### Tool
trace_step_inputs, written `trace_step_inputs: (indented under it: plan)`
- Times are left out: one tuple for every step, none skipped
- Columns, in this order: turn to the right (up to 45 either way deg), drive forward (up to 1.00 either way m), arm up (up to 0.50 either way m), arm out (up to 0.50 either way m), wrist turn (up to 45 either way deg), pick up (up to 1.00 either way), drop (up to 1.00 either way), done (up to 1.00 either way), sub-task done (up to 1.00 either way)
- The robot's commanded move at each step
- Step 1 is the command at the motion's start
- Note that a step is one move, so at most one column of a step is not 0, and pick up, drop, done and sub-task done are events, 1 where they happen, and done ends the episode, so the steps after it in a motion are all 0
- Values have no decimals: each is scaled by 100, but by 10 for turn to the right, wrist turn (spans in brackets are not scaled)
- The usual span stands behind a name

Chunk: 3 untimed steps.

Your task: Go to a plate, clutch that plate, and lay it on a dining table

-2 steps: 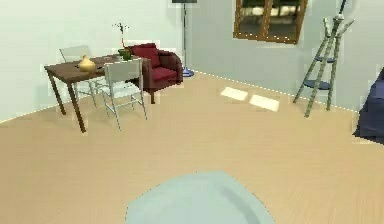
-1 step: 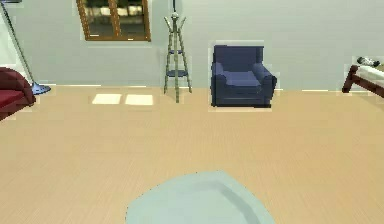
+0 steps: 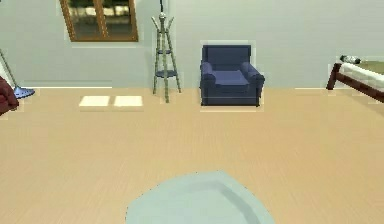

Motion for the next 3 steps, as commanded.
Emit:
trace_step_inputs:
  plan:
    - [0,5,0,0,0,0,0,0,0]
    - [-450,0,0,0,0,0,0,0,0]
    - [-420,0,0,0,0,0,0,0,0]
